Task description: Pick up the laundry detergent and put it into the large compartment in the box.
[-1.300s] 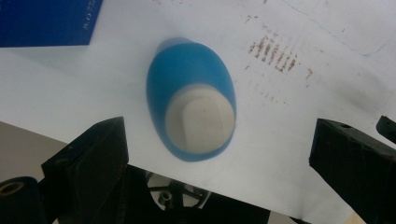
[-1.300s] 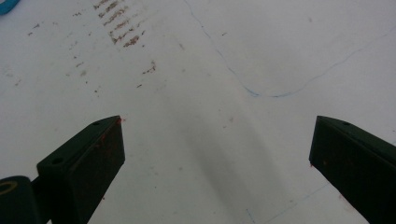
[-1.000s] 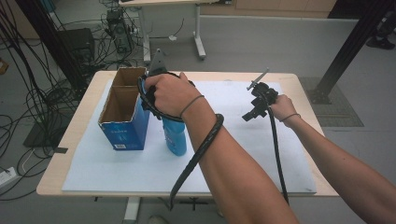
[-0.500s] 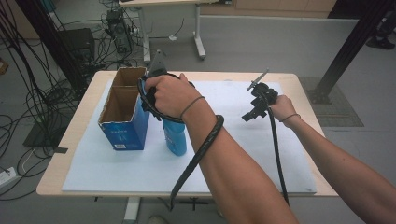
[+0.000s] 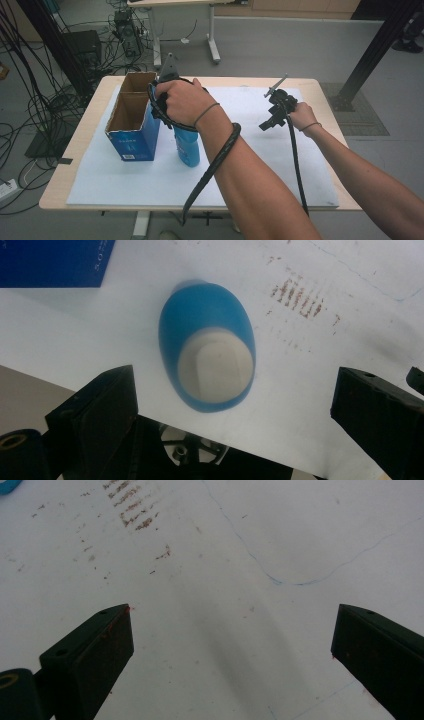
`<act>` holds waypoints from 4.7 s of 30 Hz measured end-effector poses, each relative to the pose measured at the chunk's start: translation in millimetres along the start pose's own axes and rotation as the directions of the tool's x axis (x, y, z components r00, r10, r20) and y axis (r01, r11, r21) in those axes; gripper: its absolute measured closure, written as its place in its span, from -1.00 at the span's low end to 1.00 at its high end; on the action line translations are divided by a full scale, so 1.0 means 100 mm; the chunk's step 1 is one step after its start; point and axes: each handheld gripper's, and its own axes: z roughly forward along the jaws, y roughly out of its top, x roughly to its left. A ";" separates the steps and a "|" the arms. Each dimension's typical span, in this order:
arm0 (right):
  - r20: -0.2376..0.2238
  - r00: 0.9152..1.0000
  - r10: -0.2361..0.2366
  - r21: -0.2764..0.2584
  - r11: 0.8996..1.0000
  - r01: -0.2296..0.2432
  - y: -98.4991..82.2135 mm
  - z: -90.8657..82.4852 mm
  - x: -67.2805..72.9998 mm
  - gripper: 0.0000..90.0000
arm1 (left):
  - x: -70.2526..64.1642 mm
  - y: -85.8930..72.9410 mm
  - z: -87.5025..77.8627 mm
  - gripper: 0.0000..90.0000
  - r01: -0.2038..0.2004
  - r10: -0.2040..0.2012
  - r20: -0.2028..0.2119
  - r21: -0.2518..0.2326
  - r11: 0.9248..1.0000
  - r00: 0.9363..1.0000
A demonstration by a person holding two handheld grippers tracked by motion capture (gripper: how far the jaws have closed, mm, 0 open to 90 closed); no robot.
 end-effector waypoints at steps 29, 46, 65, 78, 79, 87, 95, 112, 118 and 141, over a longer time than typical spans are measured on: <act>-0.019 1.000 -0.004 -0.008 1.000 0.004 -0.03 0.05 -0.02 -0.92 | 0.01 0.03 0.22 -0.87 0.031 -0.031 -0.015 -0.002 1.000 0.999; -0.025 1.000 -0.003 -0.011 1.000 0.002 -0.09 0.09 -0.05 -0.92 | -0.01 0.08 0.49 -0.83 0.036 -0.036 -0.028 0.020 0.999 0.999; -0.030 1.000 -0.003 -0.007 1.000 0.003 -0.11 0.13 -0.06 -0.93 | 0.01 0.13 0.58 -0.64 0.046 -0.044 -0.051 0.022 0.999 0.998; -0.032 0.999 0.004 -0.006 1.000 -0.004 -0.14 0.13 -0.08 -0.93 | -0.04 0.12 0.53 -0.32 0.040 -0.040 -0.070 0.002 0.999 0.997; -0.031 1.000 0.000 -0.008 1.000 0.000 -0.15 0.13 -0.08 -0.93 | -0.04 0.12 0.54 -0.30 0.042 -0.041 -0.069 0.005 0.999 0.997; -0.034 0.999 0.000 -0.012 1.000 0.000 -0.15 0.14 -0.08 -0.92 | -0.04 0.12 0.55 -0.20 0.046 -0.045 -0.065 0.006 0.999 0.997; -0.028 1.000 -0.004 -0.013 1.000 0.004 -0.15 0.13 -0.07 -0.93 | -0.07 0.14 0.55 -0.20 0.040 -0.039 -0.075 0.015 0.999 0.996; -0.020 1.000 -0.006 -0.011 1.000 0.006 -0.13 0.12 -0.04 -0.93 | -0.08 0.15 0.55 -0.20 0.038 -0.036 -0.083 0.016 0.999 0.996; -0.022 1.000 -0.007 -0.010 1.000 0.006 -0.13 0.11 -0.04 -0.92 | -0.09 0.15 0.55 -0.20 0.038 -0.036 -0.084 0.017 0.999 0.996; -0.010 1.000 -0.008 -0.005 1.000 0.008 -0.12 0.10 -0.03 -0.92 | -0.08 0.15 0.55 -0.20 0.037 -0.035 -0.084 0.018 0.999 0.996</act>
